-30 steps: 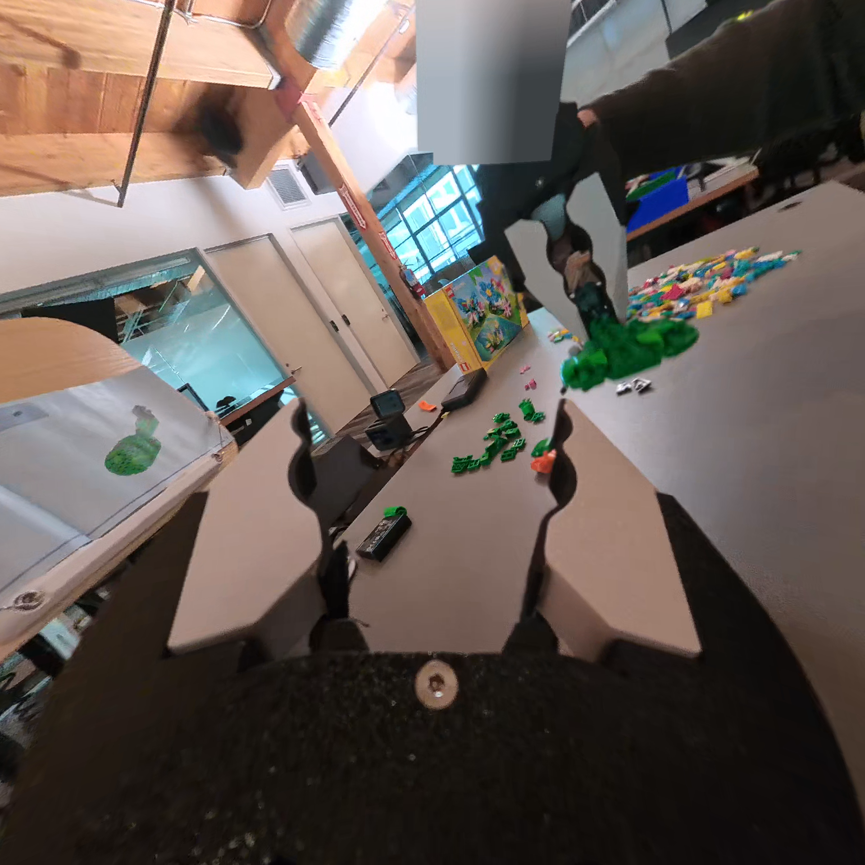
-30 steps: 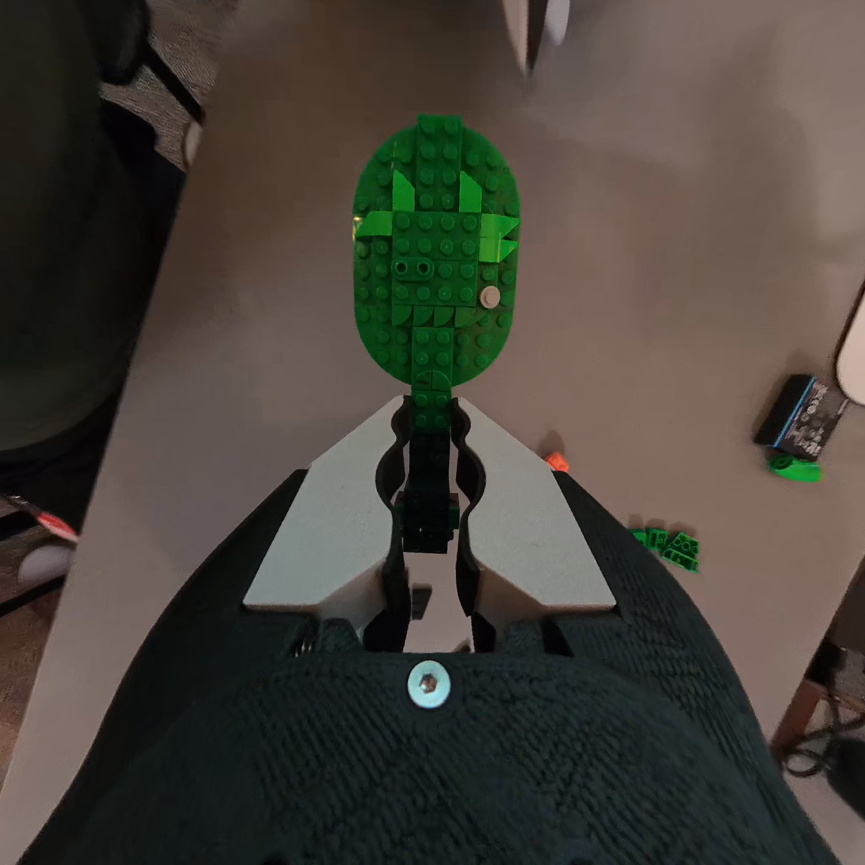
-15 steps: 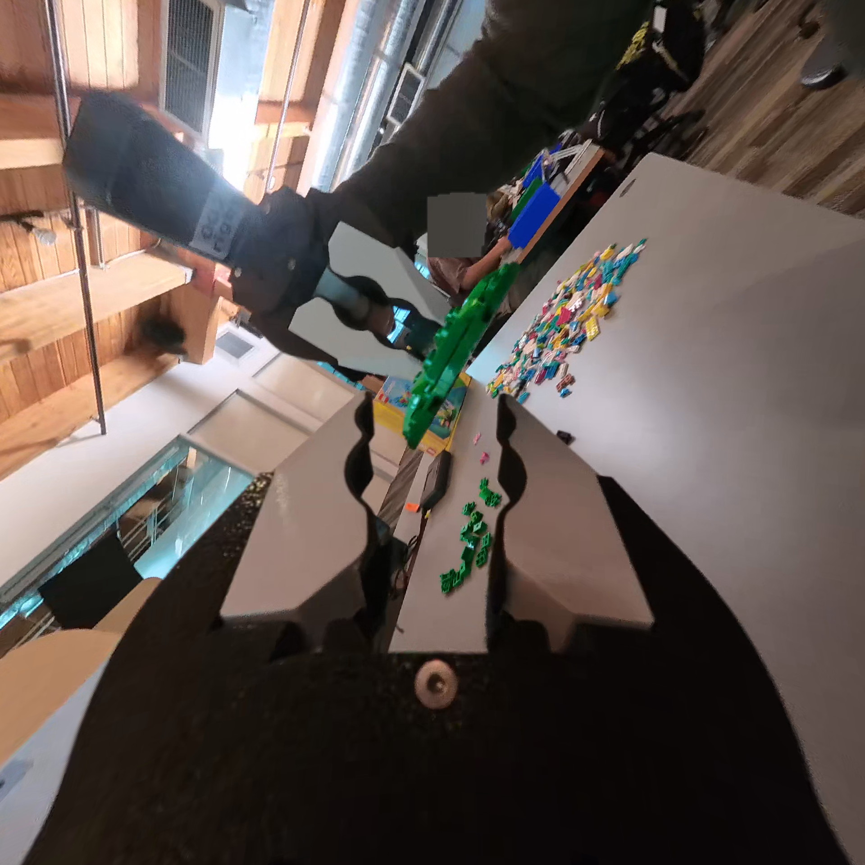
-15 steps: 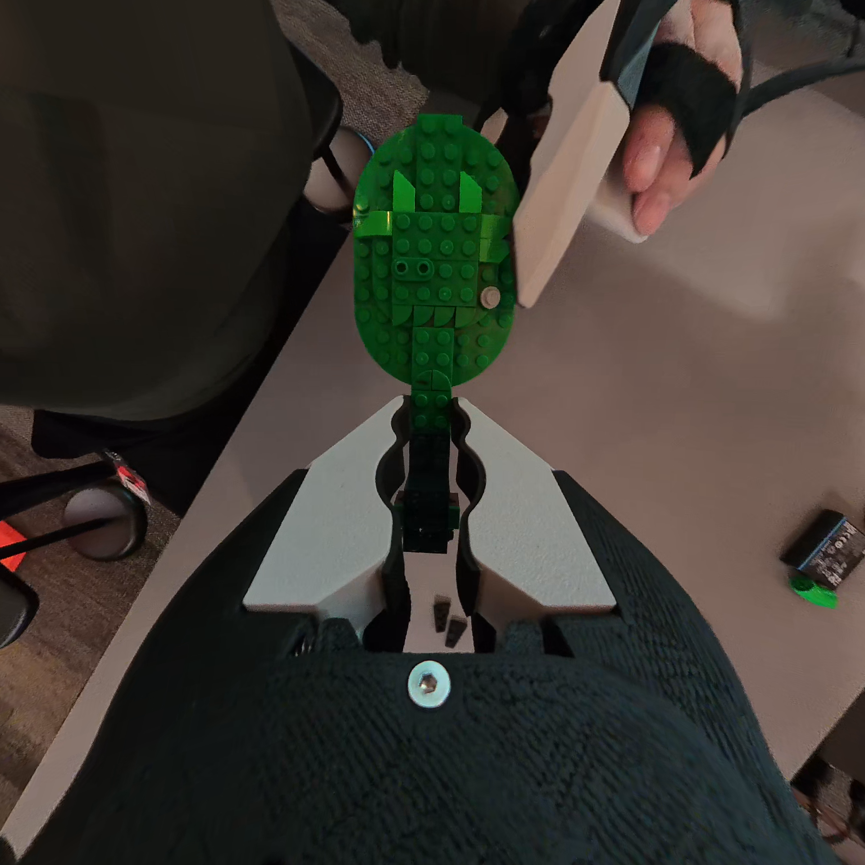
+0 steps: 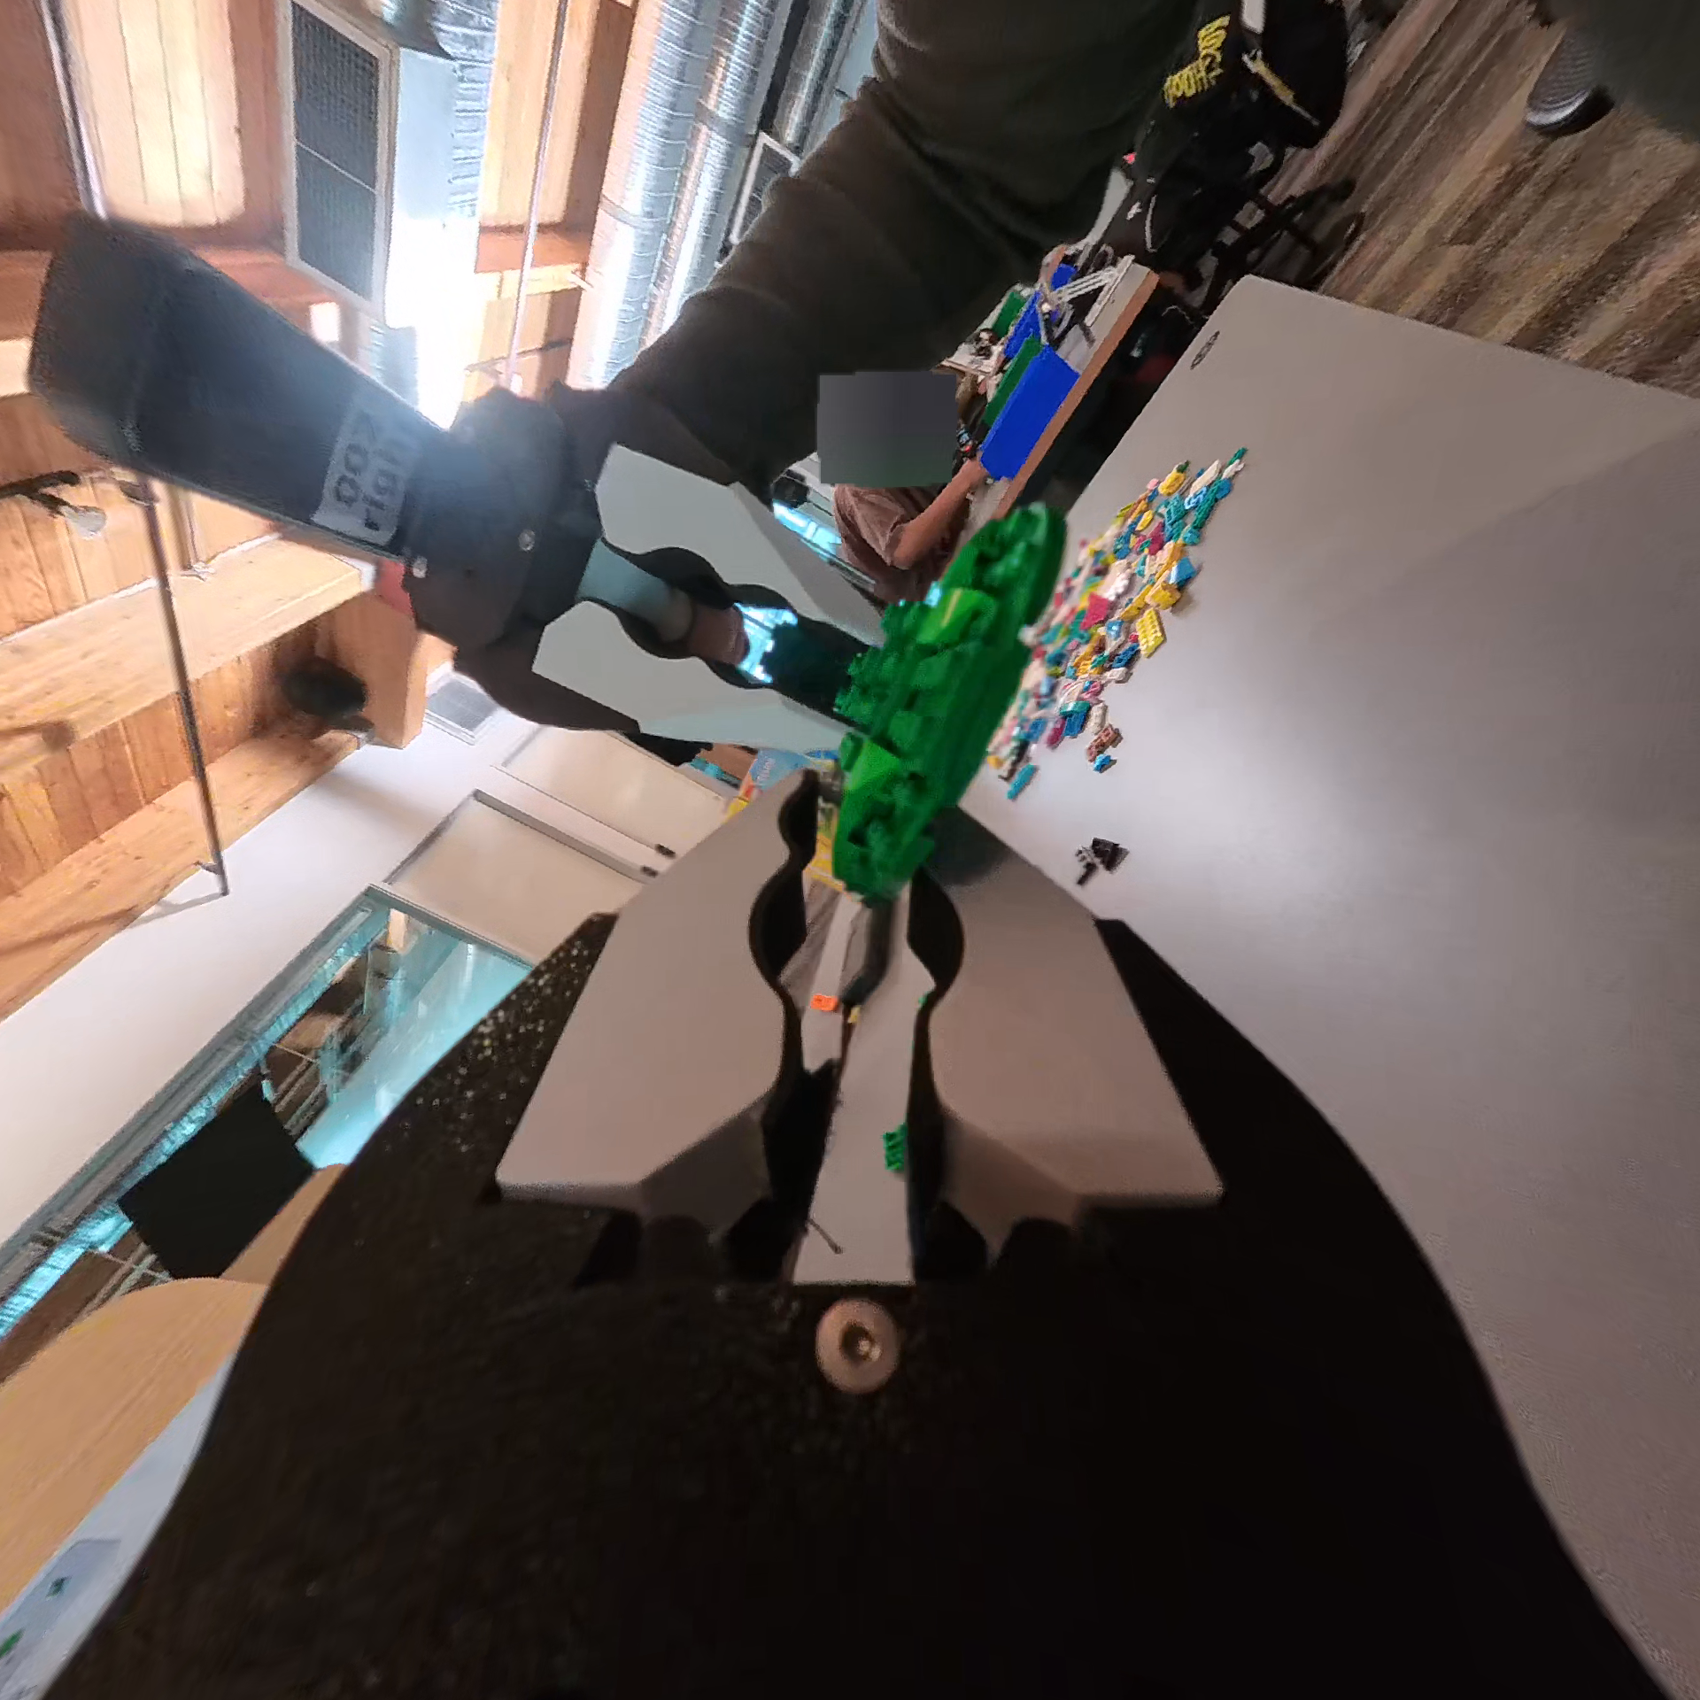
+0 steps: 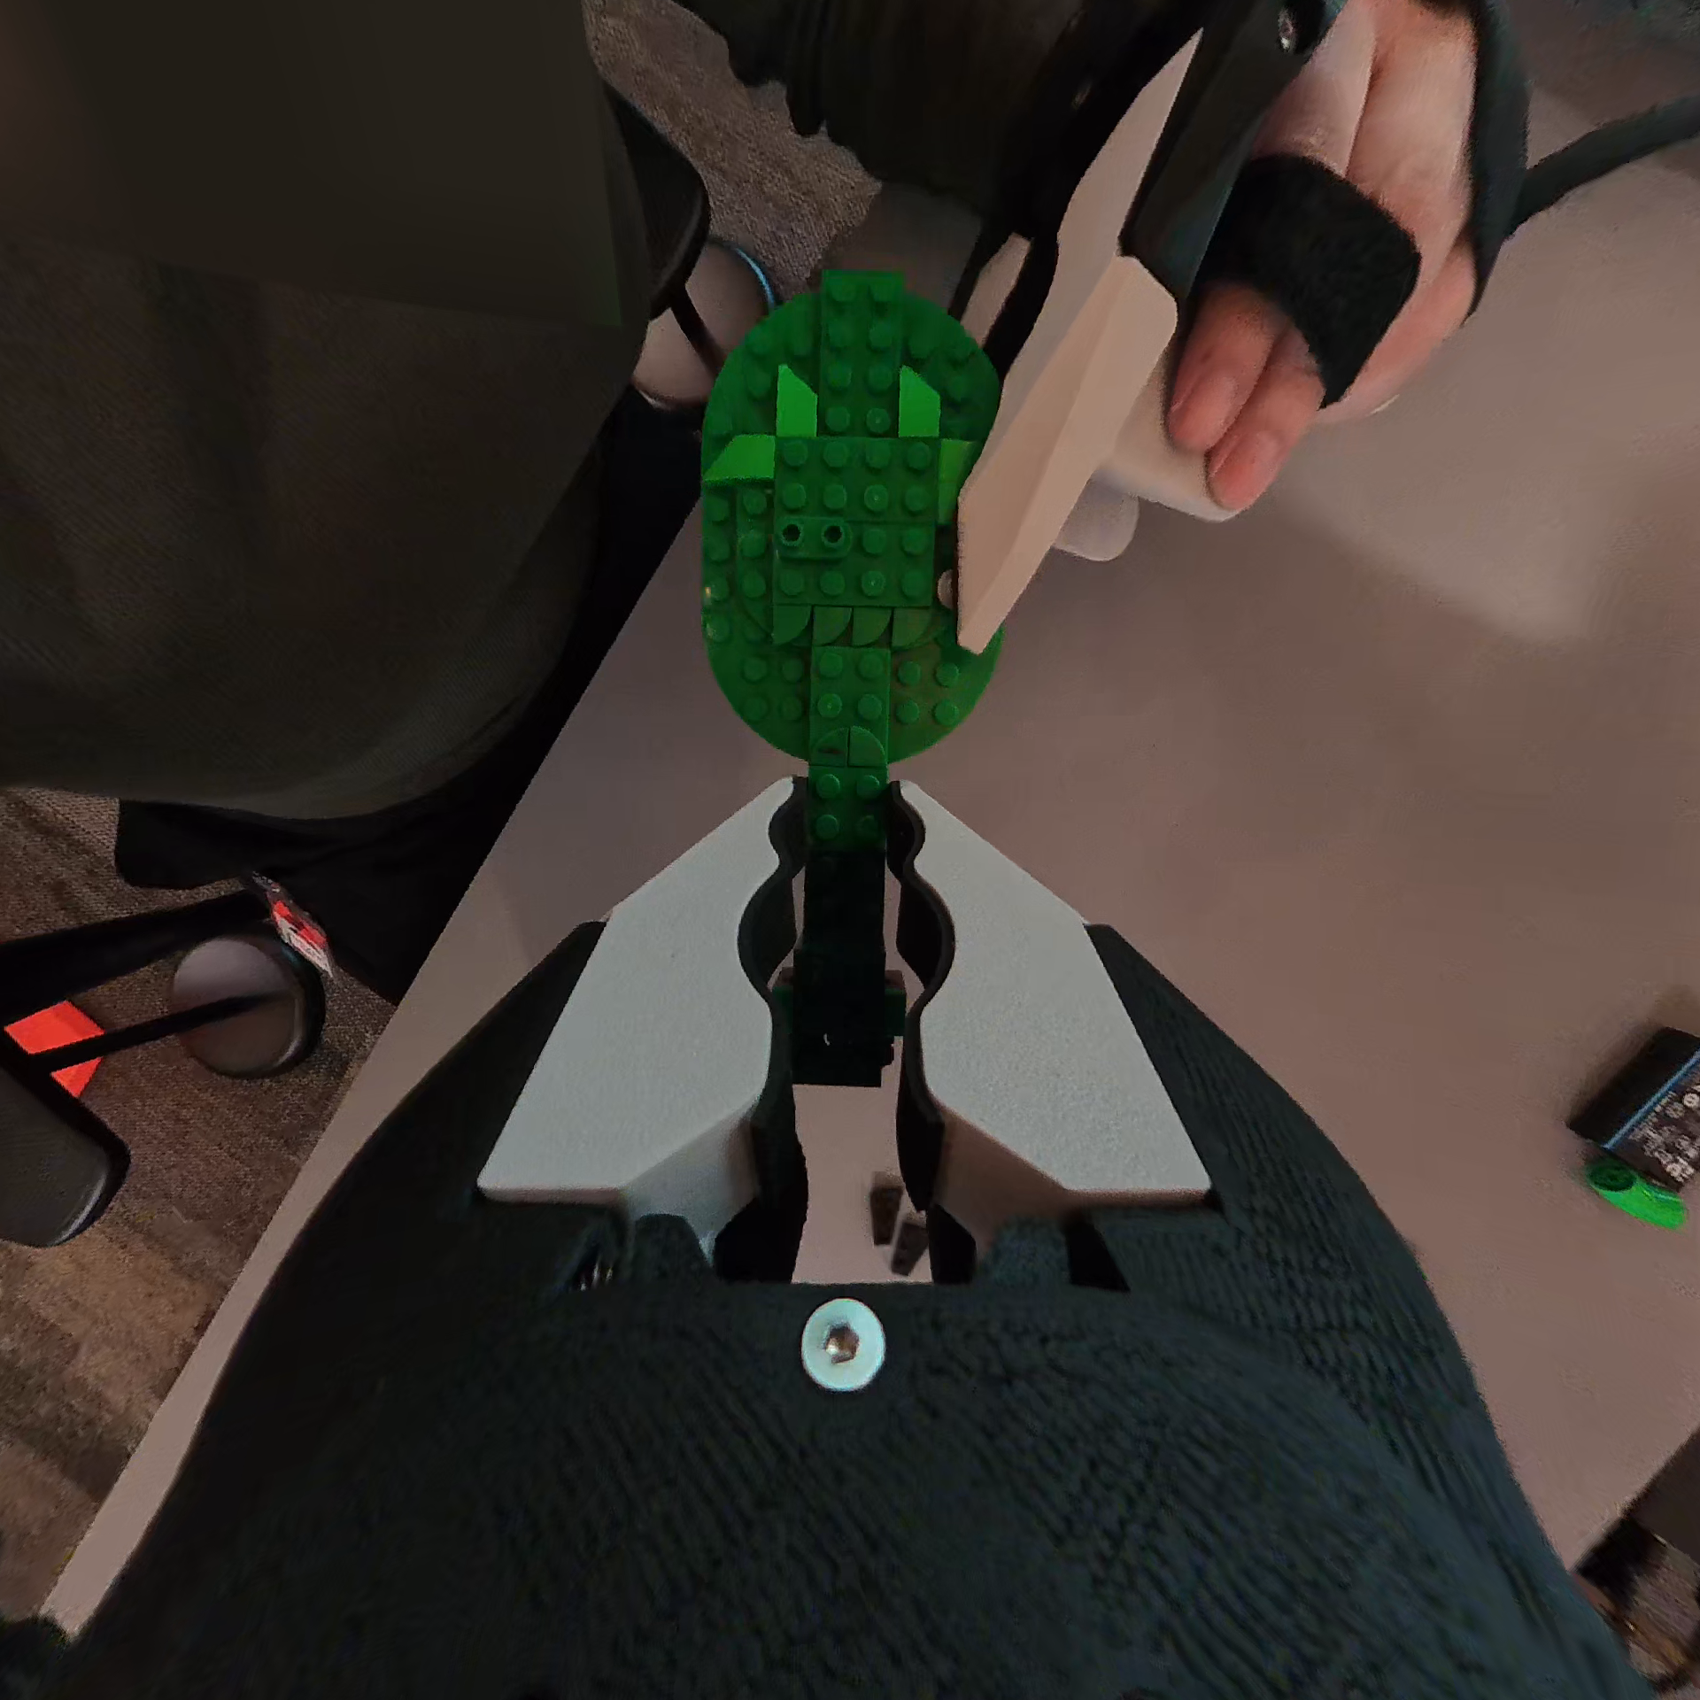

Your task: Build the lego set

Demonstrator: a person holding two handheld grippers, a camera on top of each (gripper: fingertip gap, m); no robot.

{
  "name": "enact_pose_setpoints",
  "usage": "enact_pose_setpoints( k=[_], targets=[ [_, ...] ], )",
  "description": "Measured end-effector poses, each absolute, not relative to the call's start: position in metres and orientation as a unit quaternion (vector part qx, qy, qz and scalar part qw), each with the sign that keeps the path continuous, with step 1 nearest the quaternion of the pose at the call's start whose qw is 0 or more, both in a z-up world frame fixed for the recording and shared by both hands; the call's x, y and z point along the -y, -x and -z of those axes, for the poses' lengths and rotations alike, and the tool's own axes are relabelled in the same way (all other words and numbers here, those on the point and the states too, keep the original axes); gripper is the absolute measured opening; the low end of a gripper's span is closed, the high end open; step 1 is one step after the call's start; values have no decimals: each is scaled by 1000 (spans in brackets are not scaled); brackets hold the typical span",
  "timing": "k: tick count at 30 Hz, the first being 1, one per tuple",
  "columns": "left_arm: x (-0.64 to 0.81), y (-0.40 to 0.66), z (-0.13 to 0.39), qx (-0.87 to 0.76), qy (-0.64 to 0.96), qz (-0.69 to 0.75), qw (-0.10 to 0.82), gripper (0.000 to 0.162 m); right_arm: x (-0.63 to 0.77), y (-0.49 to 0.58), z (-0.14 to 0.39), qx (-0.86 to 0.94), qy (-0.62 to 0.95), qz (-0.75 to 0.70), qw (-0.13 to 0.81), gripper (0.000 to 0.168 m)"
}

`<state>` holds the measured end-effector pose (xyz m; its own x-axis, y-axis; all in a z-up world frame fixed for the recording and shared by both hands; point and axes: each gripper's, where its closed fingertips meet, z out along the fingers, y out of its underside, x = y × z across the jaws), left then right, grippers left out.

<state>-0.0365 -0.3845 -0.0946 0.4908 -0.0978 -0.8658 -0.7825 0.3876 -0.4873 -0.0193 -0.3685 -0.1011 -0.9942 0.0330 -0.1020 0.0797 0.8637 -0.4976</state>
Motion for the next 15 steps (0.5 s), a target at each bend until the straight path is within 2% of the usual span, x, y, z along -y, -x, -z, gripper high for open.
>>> enact_pose_setpoints(
  k=[15],
  targets=[
    [370,46,100,-451,499,-372,640,8,354,23,104,-954,-71,285,64,15]
  ],
)
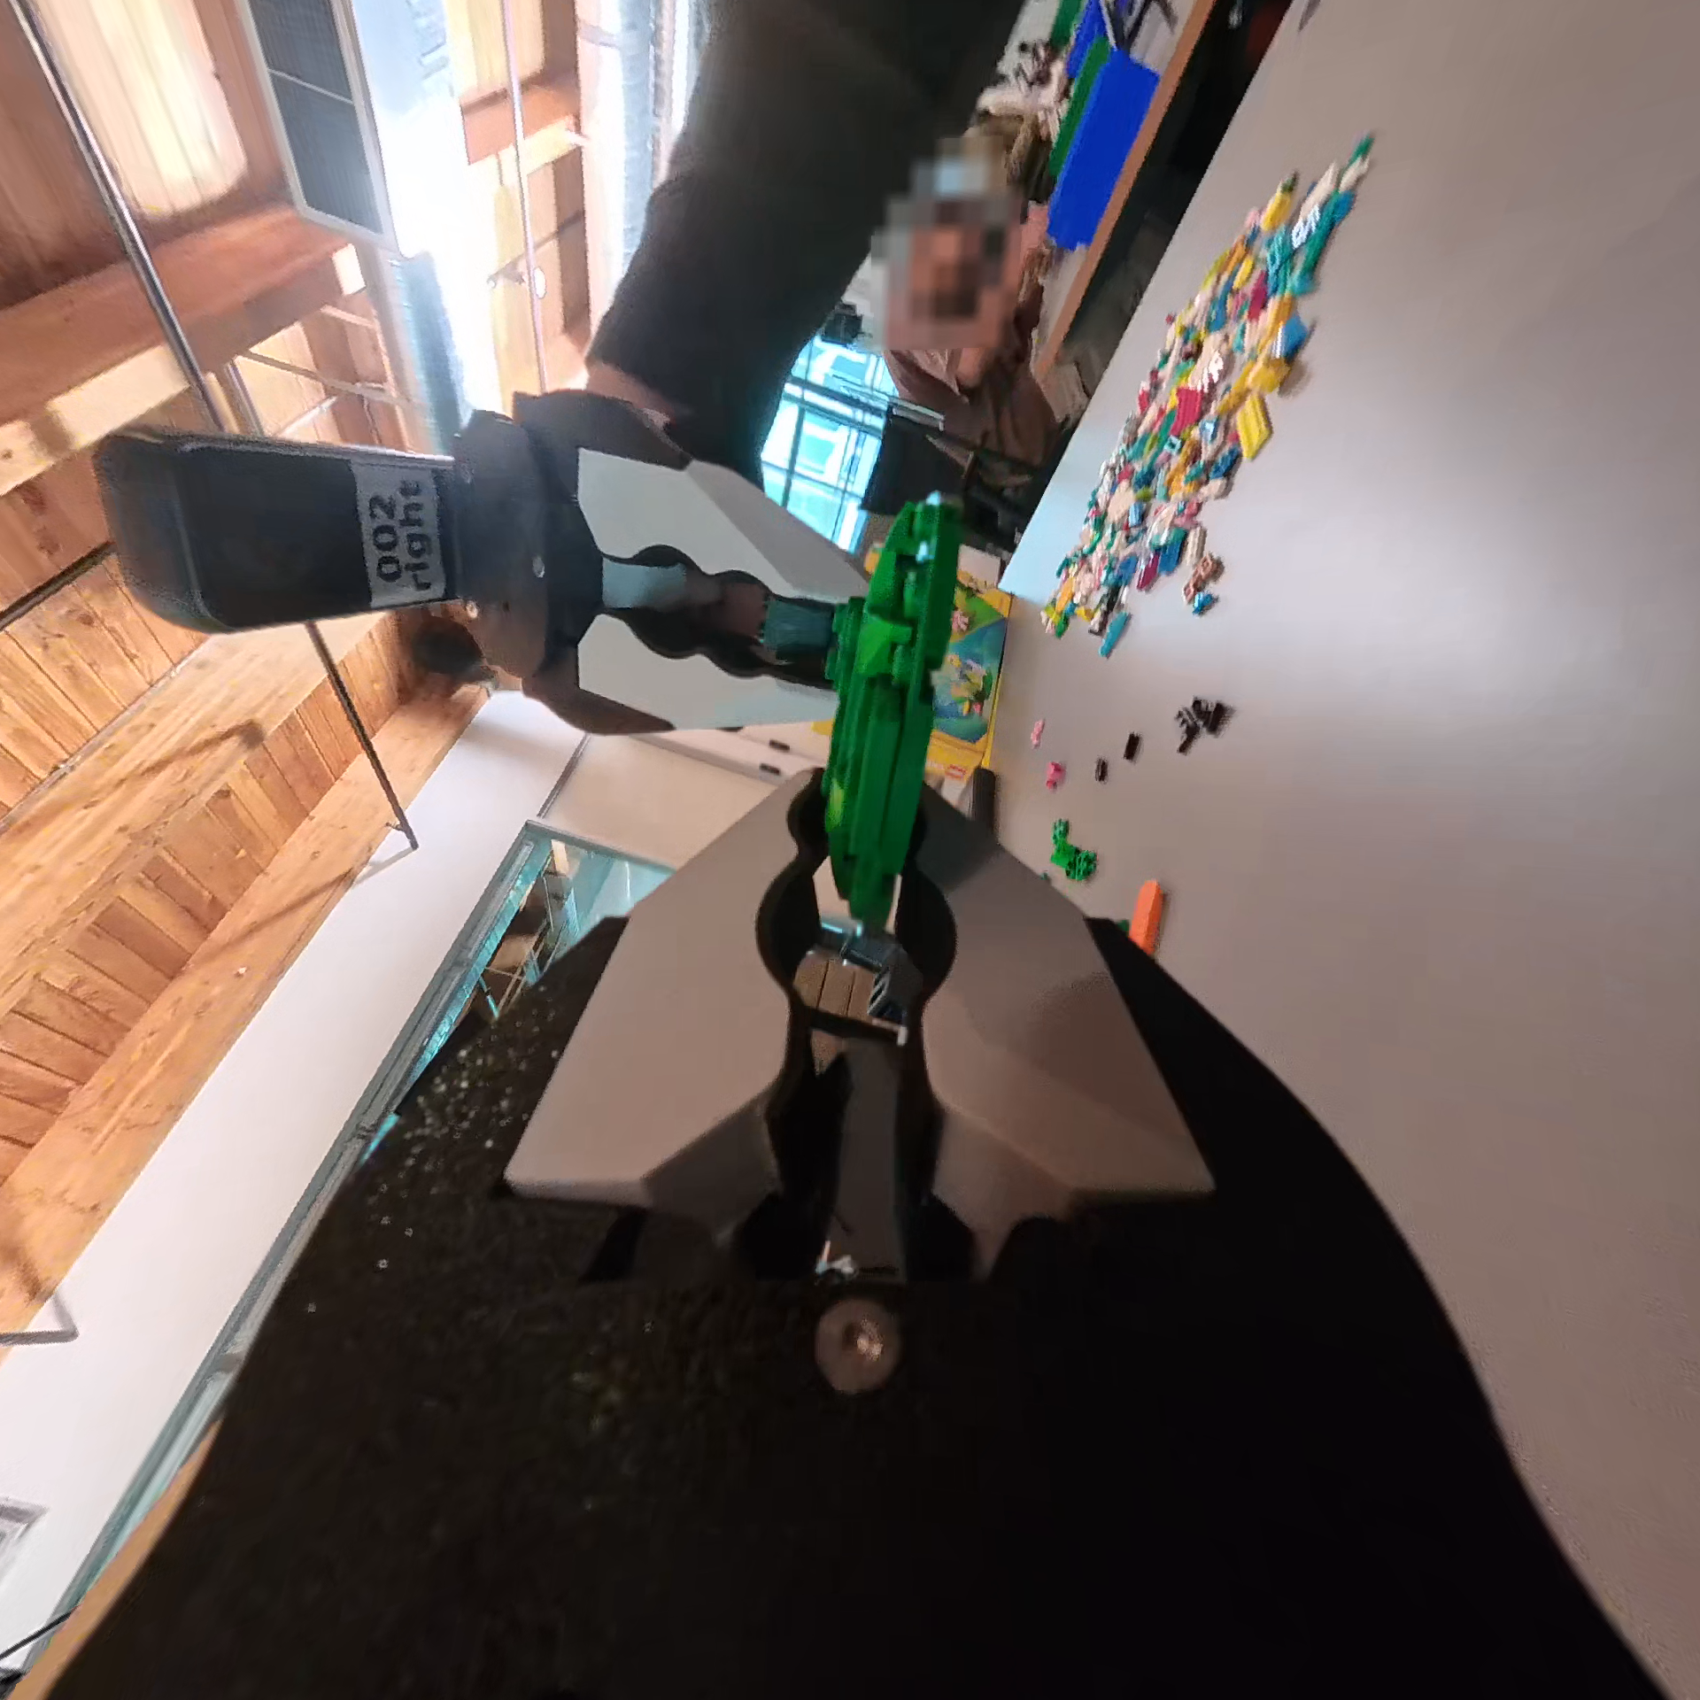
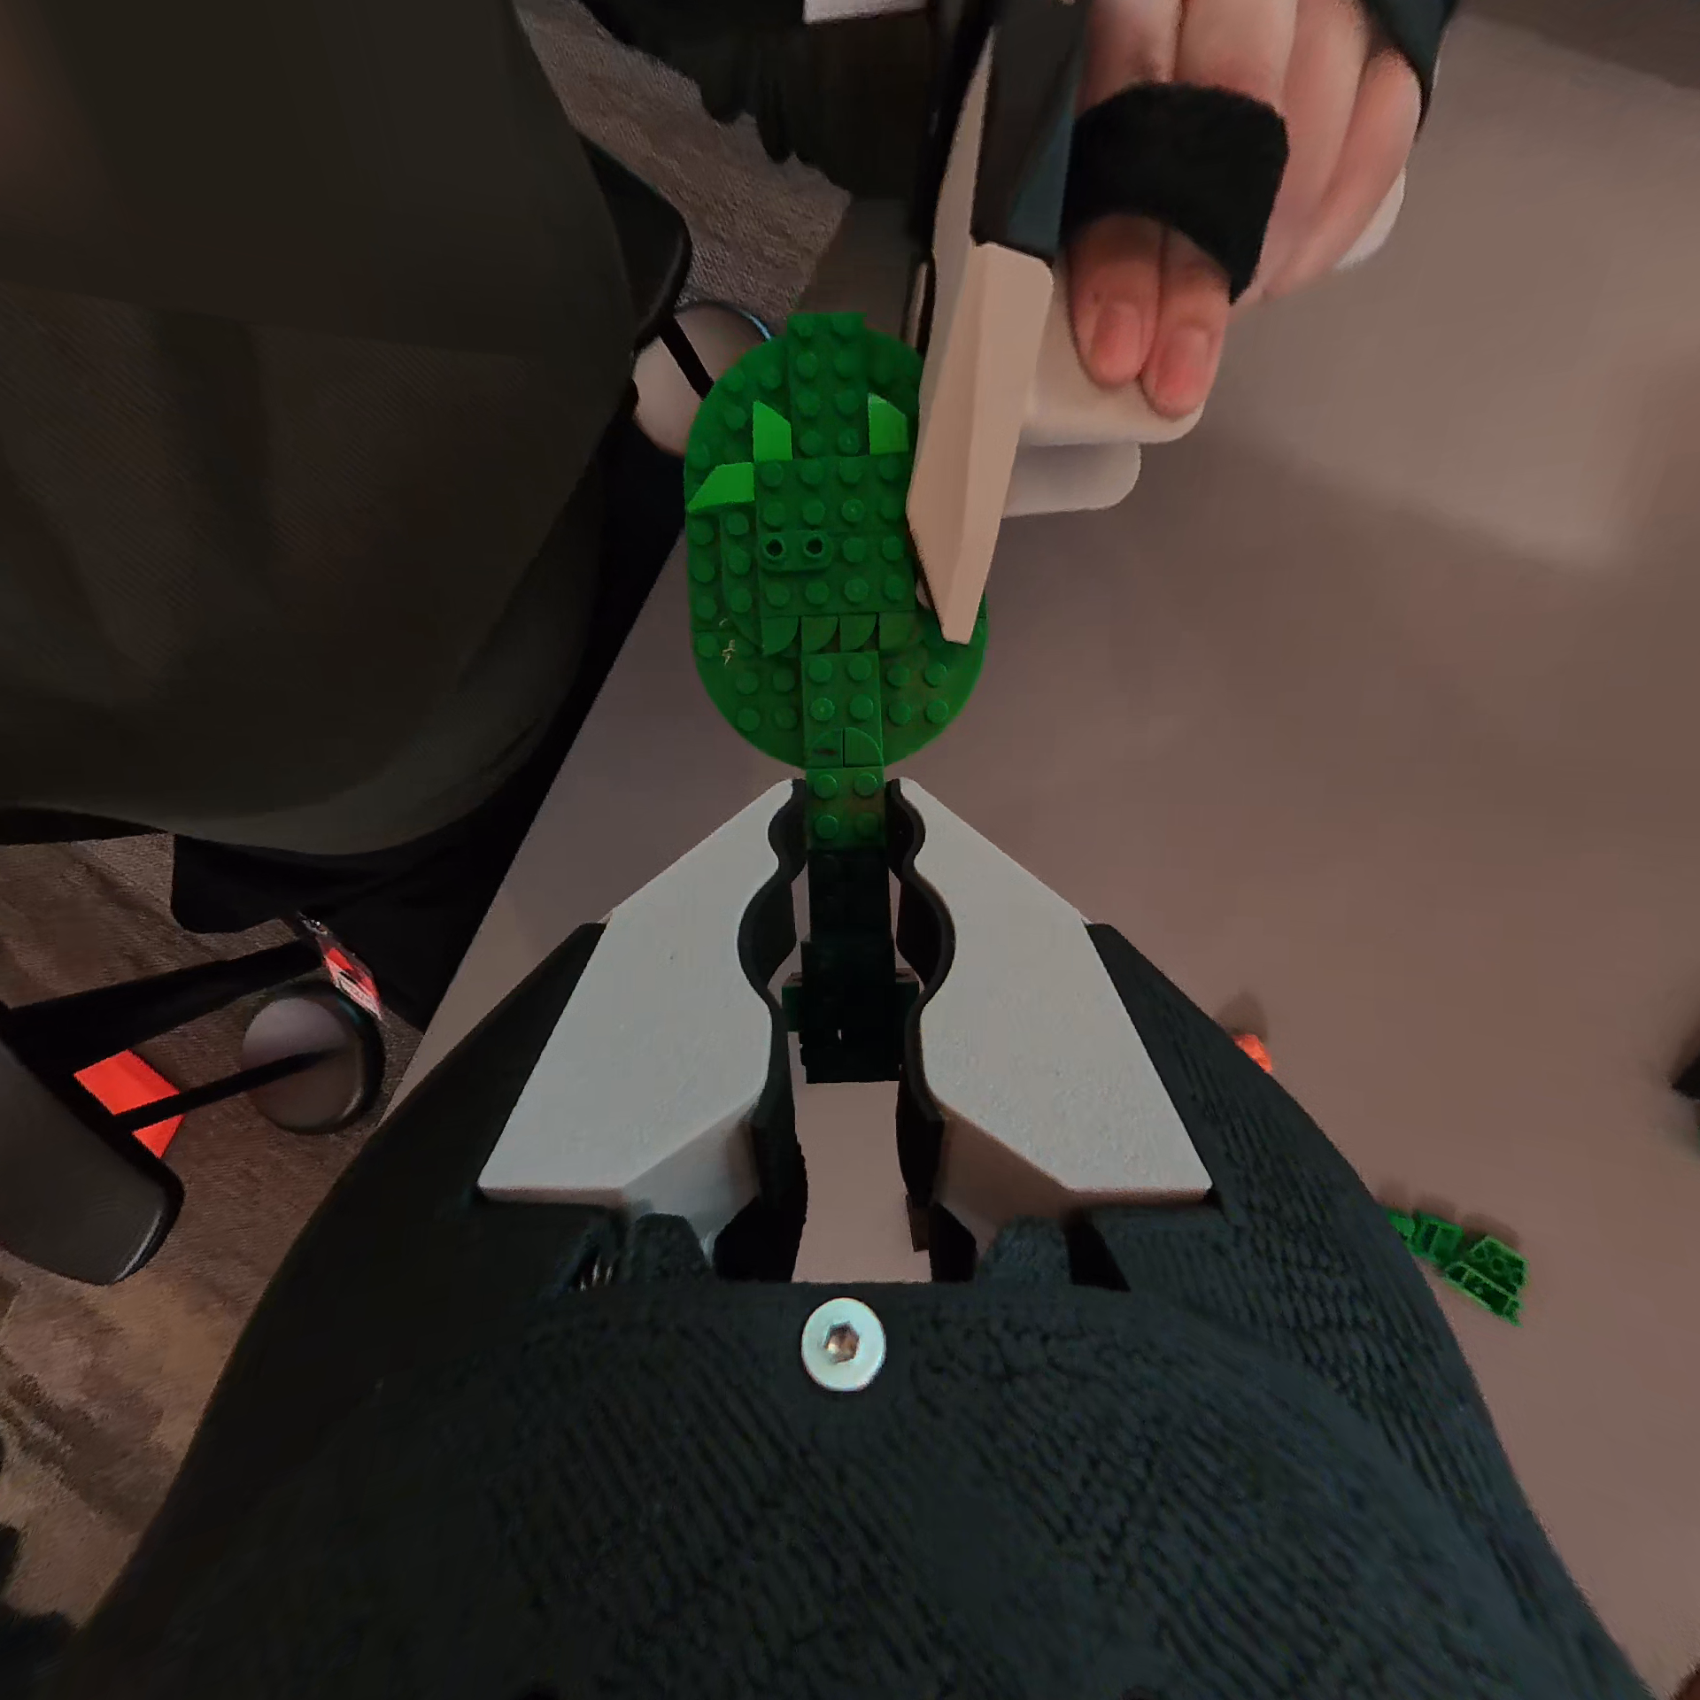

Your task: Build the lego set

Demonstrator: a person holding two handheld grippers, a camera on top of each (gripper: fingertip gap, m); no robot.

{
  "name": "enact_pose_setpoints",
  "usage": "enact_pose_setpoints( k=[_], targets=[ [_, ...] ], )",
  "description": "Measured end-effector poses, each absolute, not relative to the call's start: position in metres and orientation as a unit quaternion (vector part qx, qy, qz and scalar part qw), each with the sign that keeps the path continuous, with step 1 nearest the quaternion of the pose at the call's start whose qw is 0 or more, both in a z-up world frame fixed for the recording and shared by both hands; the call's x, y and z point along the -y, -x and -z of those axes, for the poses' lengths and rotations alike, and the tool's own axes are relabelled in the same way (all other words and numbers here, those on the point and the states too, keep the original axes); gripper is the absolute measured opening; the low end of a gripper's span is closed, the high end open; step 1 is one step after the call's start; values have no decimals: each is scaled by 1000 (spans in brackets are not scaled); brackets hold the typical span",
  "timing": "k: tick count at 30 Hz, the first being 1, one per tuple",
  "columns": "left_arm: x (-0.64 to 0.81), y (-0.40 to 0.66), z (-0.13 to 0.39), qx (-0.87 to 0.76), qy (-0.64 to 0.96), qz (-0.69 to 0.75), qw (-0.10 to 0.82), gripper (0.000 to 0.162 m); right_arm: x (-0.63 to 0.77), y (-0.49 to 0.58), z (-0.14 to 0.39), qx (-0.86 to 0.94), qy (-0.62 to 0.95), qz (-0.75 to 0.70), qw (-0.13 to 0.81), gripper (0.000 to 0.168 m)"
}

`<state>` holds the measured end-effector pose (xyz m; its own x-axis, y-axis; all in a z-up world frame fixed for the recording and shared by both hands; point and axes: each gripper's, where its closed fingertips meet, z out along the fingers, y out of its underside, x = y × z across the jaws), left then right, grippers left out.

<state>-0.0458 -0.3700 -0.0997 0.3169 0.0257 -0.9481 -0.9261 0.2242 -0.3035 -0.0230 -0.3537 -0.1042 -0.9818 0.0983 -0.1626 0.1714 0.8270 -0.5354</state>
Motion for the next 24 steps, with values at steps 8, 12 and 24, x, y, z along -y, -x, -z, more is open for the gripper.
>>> enact_pose_setpoints(
  k=[8,12,24],
  targets=[
    [358,68,122,-425,554,-313,644,42,343,35,127,-948,-99,302,33,15],
    [349,136,152,-354,651,-337,580,88,324,58,161,-945,-146,291,-31,15],
    [370,243,162,-117,704,-323,622,70,293,89,263,-937,-206,272,-78,25]
  ],
)
